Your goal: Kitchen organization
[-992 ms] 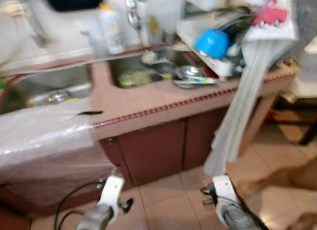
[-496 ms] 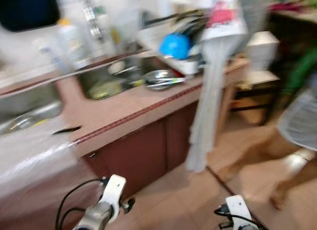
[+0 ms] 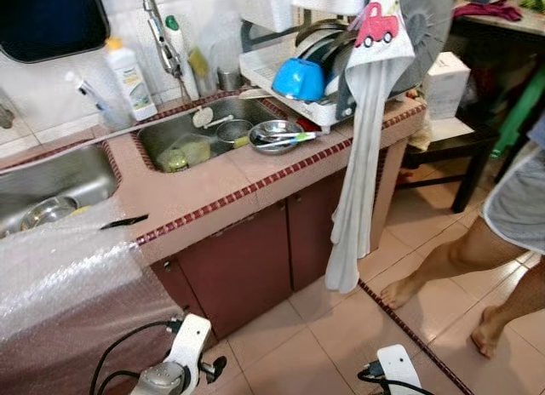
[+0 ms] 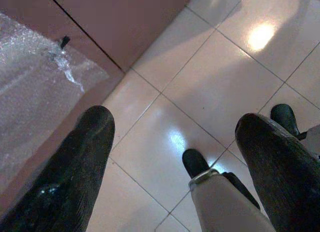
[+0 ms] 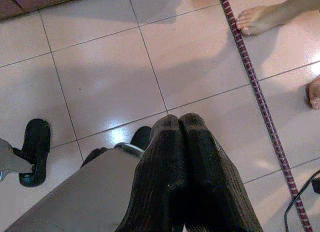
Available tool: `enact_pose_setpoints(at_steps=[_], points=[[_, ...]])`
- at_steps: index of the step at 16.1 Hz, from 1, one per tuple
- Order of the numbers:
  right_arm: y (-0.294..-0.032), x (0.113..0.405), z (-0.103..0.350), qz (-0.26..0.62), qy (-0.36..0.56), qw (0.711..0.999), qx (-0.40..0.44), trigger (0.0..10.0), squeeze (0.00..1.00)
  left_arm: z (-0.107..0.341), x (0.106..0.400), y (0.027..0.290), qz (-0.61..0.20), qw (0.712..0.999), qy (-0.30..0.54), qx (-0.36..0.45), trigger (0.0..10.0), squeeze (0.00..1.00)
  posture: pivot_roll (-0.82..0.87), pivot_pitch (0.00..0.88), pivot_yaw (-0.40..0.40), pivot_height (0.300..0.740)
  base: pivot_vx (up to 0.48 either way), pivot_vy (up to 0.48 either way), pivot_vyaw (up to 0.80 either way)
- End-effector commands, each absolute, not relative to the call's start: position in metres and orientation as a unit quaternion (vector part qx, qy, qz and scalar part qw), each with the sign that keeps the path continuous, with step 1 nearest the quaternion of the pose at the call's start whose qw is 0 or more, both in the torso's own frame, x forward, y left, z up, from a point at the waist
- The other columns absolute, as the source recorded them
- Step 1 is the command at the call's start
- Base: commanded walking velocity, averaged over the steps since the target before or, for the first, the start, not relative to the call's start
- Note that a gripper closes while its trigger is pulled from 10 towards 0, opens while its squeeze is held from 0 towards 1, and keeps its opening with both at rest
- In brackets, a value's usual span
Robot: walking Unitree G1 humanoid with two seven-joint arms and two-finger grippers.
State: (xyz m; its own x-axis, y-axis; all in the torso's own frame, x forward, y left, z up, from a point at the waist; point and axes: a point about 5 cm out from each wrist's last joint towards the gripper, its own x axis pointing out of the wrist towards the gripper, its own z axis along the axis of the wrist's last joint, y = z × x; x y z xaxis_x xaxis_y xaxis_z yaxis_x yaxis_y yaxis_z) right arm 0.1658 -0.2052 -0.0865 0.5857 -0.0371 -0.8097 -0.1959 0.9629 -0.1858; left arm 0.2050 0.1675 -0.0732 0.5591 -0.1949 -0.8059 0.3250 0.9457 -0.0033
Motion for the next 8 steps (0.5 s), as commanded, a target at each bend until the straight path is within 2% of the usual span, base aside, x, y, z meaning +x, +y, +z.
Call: enact_pose_setpoints(at_steps=[1, 8], points=[[-0.2031, 0.1656, -0.0872, 0.049, 0.453, 0.880, -0.132, 10.0, 0.00, -0.0707, 0.2090, 0.1707, -0.147, 0.882, 0.440, 0.082, 10.0, 0.00, -0.04, 0.000, 0.128, 0.740, 0.000, -0.405, 0.00], [-0.2063, 0.1608, -0.0886, 0.052, 0.458, 0.876, -0.140, 10.0, 0.00, -0.0763, 0.1990, 0.1720, -0.148, 0.875, 0.453, 0.089, 10.0, 0.00, -0.05, 0.000, 0.126, 0.740, 0.000, -0.410, 0.00]])
